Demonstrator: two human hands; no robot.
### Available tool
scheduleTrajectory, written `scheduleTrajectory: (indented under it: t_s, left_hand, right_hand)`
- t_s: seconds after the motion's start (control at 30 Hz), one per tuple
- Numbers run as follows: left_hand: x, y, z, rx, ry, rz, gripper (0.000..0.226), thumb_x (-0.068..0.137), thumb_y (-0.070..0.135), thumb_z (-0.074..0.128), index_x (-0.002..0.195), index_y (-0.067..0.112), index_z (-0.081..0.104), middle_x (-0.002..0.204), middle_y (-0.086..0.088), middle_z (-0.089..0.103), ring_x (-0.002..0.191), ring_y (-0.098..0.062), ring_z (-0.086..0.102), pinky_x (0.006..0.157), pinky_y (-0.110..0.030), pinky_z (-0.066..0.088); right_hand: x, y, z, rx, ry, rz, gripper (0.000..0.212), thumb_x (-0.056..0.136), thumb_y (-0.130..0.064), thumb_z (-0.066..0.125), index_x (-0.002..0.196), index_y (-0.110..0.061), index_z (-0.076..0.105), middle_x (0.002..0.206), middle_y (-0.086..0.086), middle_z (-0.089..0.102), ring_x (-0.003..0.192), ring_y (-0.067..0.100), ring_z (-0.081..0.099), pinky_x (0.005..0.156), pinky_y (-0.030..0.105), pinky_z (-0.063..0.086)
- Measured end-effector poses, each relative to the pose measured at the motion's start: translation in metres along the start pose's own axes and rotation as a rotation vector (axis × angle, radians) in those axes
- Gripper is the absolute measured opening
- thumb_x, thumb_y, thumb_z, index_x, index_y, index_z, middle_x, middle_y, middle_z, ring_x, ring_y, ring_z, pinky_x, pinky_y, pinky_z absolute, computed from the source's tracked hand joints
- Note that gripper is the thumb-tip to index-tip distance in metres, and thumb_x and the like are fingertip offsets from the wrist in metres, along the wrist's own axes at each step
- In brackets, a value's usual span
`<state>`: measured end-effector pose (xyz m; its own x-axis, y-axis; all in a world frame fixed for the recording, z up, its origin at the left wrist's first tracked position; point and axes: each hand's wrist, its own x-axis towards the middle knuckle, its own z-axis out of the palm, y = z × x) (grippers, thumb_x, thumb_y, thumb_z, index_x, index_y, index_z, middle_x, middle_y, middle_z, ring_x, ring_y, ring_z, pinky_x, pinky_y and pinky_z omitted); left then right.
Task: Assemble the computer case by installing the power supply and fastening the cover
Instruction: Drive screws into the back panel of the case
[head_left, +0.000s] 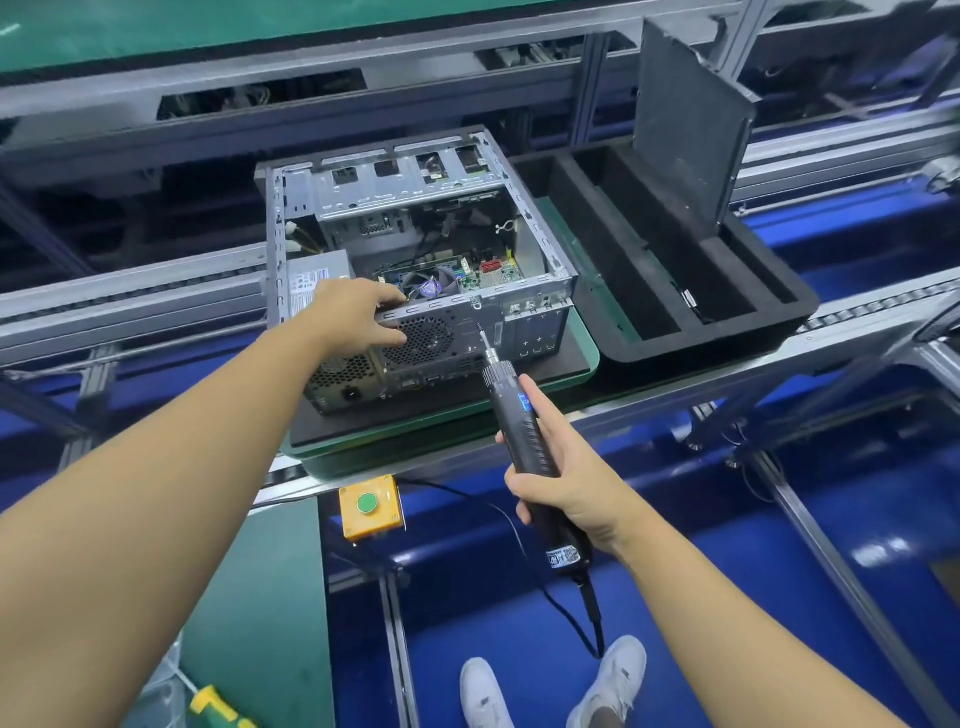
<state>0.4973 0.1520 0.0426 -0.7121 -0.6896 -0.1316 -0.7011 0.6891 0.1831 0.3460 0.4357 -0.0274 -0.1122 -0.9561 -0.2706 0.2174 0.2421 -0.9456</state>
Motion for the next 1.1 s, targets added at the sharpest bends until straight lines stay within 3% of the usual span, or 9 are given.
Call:
scheduleTrajectory:
  t_s: [0.13, 0.27, 0.37, 0.43, 0.6, 0.83, 1.1]
  left_hand:
    - [0.001, -0.001, 0.006, 0.01, 0.022, -0.004, 0.036, 0.09, 0.047, 0.065, 0.117, 0.025, 0.062, 0.086, 0.008, 0.062, 0.088, -0.022, 0.055, 0.098, -0.039, 0.028]
    - [0.0, -0.004, 0.012, -0.038, 0.077, 0.004, 0.048, 0.087, 0.058, 0.065, 0.121, 0.024, 0.063, 0.099, 0.001, 0.069, 0.101, -0.027, 0.058, 0.1, -0.039, 0.027]
    - [0.0, -0.009, 0.014, -0.08, 0.074, 0.008, 0.047, 0.083, 0.06, 0.066, 0.114, 0.025, 0.064, 0.089, 0.006, 0.065, 0.099, -0.028, 0.057, 0.103, -0.04, 0.031]
    - [0.001, -0.01, 0.015, -0.108, 0.078, 0.008, 0.047, 0.081, 0.061, 0.066, 0.112, 0.025, 0.064, 0.086, 0.006, 0.064, 0.099, -0.028, 0.056, 0.101, -0.04, 0.032]
    - [0.002, -0.011, 0.018, -0.129, 0.117, -0.008, 0.057, 0.079, 0.062, 0.068, 0.12, 0.022, 0.065, 0.105, -0.004, 0.071, 0.106, -0.031, 0.051, 0.09, -0.034, 0.021]
    - [0.004, -0.013, 0.02, -0.121, 0.127, -0.017, 0.065, 0.075, 0.066, 0.067, 0.123, 0.022, 0.065, 0.114, -0.004, 0.072, 0.117, -0.033, 0.053, 0.1, -0.037, 0.026]
    - [0.005, -0.014, 0.02, -0.082, 0.107, -0.027, 0.065, 0.076, 0.068, 0.064, 0.123, 0.023, 0.064, 0.108, -0.004, 0.072, 0.109, -0.032, 0.051, 0.097, -0.037, 0.027]
  right_hand:
    - [0.001, 0.005, 0.001, -0.007, -0.009, 0.019, 0.1, 0.079, -0.01, 0.074, 0.147, -0.069, 0.03, 0.132, 0.008, 0.061, 0.062, 0.028, 0.059, 0.07, 0.037, 0.058]
    - [0.009, 0.004, 0.006, -0.041, -0.024, 0.026, 0.101, 0.077, -0.016, 0.074, 0.147, -0.07, 0.027, 0.13, 0.001, 0.063, 0.064, 0.025, 0.061, 0.069, 0.037, 0.058]
    - [0.02, -0.002, 0.01, -0.048, -0.023, 0.018, 0.102, 0.076, -0.015, 0.074, 0.147, -0.069, 0.026, 0.13, 0.001, 0.062, 0.063, 0.025, 0.061, 0.068, 0.036, 0.058]
    - [0.025, -0.005, 0.011, -0.046, -0.02, 0.008, 0.102, 0.078, -0.011, 0.072, 0.148, -0.069, 0.026, 0.13, 0.003, 0.061, 0.063, 0.025, 0.061, 0.067, 0.035, 0.058]
    - [0.023, 0.0, 0.006, -0.026, 0.019, 0.005, 0.1, 0.081, -0.007, 0.071, 0.148, -0.067, 0.028, 0.134, 0.005, 0.059, 0.062, 0.026, 0.06, 0.065, 0.035, 0.056]
    - [0.018, 0.004, 0.004, -0.016, 0.008, 0.028, 0.099, 0.082, -0.005, 0.071, 0.147, -0.068, 0.031, 0.127, 0.006, 0.063, 0.065, 0.028, 0.06, 0.069, 0.038, 0.057]
    - [0.029, -0.002, 0.017, -0.027, -0.022, 0.008, 0.099, 0.081, -0.006, 0.071, 0.144, -0.072, 0.031, 0.131, 0.006, 0.061, 0.064, 0.026, 0.06, 0.069, 0.038, 0.057]
